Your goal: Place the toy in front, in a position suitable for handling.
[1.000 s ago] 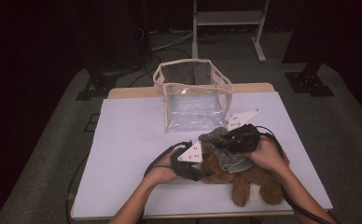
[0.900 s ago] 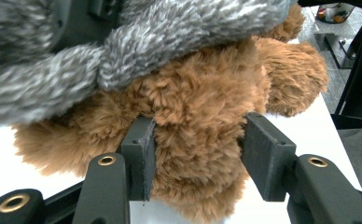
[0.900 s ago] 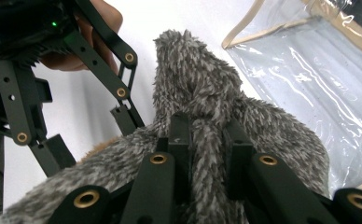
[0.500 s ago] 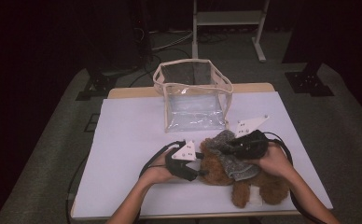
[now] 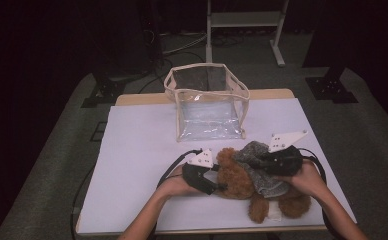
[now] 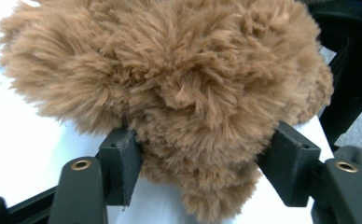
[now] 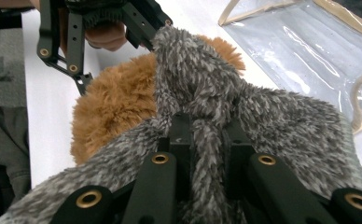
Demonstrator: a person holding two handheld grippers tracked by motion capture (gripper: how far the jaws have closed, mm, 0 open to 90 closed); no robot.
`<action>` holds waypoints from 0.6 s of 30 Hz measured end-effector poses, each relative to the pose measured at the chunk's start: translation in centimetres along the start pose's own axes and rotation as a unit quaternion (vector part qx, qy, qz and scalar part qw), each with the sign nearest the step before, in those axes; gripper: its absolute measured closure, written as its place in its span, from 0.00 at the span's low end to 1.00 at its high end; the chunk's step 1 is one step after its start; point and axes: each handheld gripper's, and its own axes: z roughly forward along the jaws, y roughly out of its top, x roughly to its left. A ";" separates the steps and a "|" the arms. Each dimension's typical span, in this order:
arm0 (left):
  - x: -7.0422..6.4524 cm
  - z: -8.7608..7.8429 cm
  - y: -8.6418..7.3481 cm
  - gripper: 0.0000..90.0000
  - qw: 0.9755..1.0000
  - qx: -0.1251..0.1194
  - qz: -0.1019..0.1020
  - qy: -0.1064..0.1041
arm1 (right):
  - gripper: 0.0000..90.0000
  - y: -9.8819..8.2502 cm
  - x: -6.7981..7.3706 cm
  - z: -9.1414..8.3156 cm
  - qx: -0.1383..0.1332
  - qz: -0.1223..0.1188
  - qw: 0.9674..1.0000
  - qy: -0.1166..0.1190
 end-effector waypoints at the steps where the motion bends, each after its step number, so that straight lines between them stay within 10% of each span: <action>1: 0.0 0.0 0.1 0.40 1.000 0.003 0.001 0.001 | 0.87 0.0 0.0 -0.1 0.002 -0.001 1.000 0.000; 6: 0.1 -0.1 0.1 0.34 1.000 0.017 0.012 0.022 | 0.87 0.2 0.1 -1.6 0.032 -0.030 0.999 -0.024; 18: 0.3 0.7 0.1 0.36 1.000 0.007 -0.002 0.004 | 0.87 -1.9 -0.2 -1.8 0.008 0.002 1.000 -0.013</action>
